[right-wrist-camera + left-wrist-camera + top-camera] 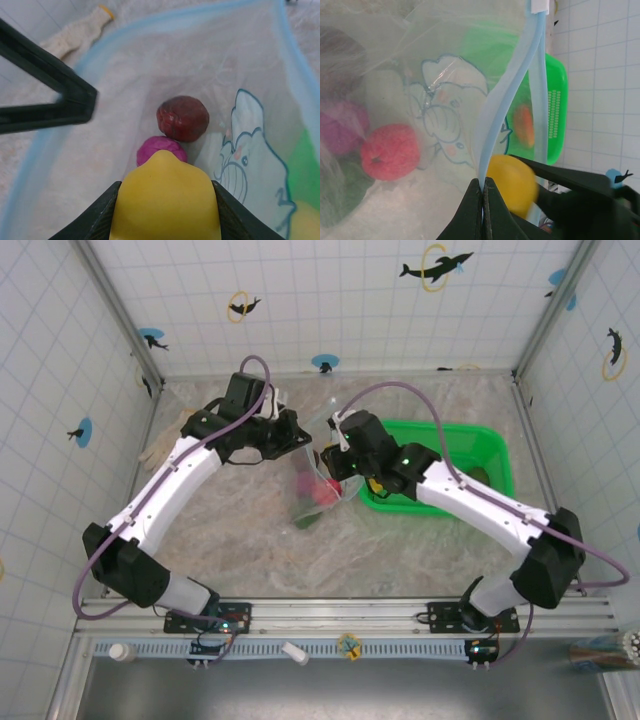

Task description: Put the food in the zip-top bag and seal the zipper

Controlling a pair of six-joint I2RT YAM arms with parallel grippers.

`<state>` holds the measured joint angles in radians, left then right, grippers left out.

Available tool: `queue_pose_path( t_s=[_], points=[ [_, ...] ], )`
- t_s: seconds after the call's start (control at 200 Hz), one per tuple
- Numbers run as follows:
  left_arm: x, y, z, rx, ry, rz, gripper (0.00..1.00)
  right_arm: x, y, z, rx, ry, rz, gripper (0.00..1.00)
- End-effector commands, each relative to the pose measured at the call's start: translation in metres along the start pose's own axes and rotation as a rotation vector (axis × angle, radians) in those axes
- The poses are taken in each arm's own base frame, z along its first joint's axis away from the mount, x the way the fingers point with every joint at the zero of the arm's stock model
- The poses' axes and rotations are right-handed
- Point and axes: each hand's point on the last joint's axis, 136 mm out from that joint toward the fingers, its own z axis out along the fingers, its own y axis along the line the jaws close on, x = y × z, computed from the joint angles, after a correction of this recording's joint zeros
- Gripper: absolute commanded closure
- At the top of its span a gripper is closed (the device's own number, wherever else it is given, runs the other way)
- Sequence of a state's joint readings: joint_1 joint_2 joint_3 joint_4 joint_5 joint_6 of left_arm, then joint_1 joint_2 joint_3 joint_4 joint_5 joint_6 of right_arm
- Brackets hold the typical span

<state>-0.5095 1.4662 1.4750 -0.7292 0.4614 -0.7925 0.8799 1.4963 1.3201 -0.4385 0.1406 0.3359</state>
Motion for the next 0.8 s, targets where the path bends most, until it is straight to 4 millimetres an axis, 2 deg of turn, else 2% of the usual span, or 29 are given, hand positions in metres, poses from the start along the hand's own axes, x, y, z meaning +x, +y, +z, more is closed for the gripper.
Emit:
queue_pose_path(
  t_s=[0.0, 0.08, 0.145, 0.185, 0.29, 0.565, 0.716, 0.796],
  points=[
    [-0.007, -0.013, -0.008, 0.036, -0.014, -0.001, 1.00, -0.020, 0.006, 0.013, 0.018, -0.011, 0.000, 0.54],
    [-0.007, -0.014, -0.009, 0.032, -0.019, 0.003, 1.00, -0.015, 0.003, 0.035, 0.056, 0.042, 0.000, 0.51],
    [-0.007, -0.014, -0.010, 0.031, -0.021, 0.004, 1.00, -0.013, 0.005, 0.045, 0.058, 0.068, -0.003, 0.39],
    [-0.007, -0.013, -0.009, 0.027, -0.018, 0.003, 1.00, -0.013, 0.006, 0.047, 0.060, 0.077, -0.001, 0.30],
    [-0.005, -0.010, -0.009, 0.020, -0.016, 0.002, 1.00, -0.023, 0.012, 0.040, 0.031, 0.042, 0.004, 0.26],
    [-0.004, -0.004, -0.008, 0.001, -0.014, 0.005, 1.00, -0.049, 0.011, -0.005, -0.016, -0.101, 0.017, 0.31],
    [-0.006, -0.001, -0.006, -0.008, -0.017, 0.003, 1.00, -0.068, 0.008, -0.046, -0.041, -0.237, 0.024, 0.34],
    [-0.009, -0.001, -0.005, -0.011, -0.020, 0.005, 1.00, -0.073, -0.004, -0.071, -0.039, -0.328, 0.059, 0.37]
  ],
)
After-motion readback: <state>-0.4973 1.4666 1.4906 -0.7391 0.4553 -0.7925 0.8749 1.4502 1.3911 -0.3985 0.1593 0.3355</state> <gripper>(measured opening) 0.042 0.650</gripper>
